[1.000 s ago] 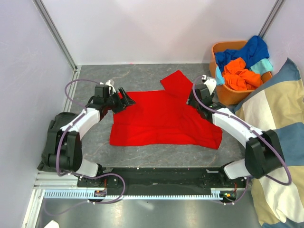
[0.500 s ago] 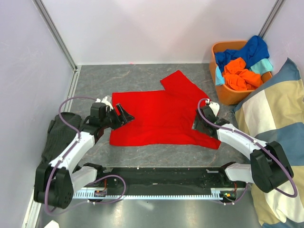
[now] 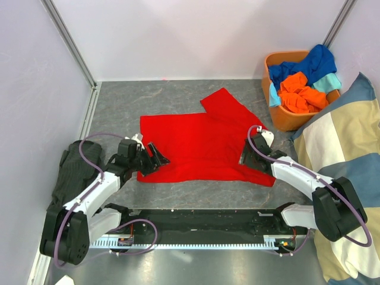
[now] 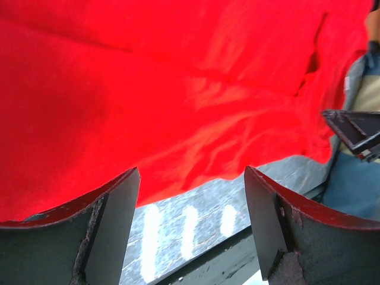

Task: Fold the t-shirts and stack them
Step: Fold the flattened tshirt in 1/3 of the way

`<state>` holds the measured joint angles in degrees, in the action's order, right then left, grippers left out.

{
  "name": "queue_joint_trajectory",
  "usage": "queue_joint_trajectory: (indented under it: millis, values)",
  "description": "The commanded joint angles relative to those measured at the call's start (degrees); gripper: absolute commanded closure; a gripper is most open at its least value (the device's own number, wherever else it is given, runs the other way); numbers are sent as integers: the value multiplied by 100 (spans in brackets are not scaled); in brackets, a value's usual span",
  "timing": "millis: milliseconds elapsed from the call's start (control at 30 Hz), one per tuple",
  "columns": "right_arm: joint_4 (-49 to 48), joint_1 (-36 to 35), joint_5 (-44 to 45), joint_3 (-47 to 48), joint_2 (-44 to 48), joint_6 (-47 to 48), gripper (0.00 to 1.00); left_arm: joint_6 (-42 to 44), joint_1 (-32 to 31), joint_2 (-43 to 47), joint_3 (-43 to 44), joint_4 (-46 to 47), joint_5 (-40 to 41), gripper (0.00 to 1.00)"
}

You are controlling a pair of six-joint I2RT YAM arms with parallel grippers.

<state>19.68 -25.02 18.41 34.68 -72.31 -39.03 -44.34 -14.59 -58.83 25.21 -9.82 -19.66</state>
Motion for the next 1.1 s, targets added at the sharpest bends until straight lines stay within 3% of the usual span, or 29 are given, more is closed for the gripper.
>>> queue_joint_trajectory:
  millis: [0,400,667,1067]
  values:
    - [-201,-21,-57,-84,-28,-132,27,-259,-53,-85,-113,16,164,21]
    - [-88,-21,-57,-66,-555,-272,23,-426,-44,-77,230,-1529,1604,16]
    - [624,-21,101,136,-933,-509,16,-646,-44,187,274,-2304,2096,14]
    - [1362,-100,-119,-128,-337,-825,14,-822,-18,319,142,-2647,2467,14]
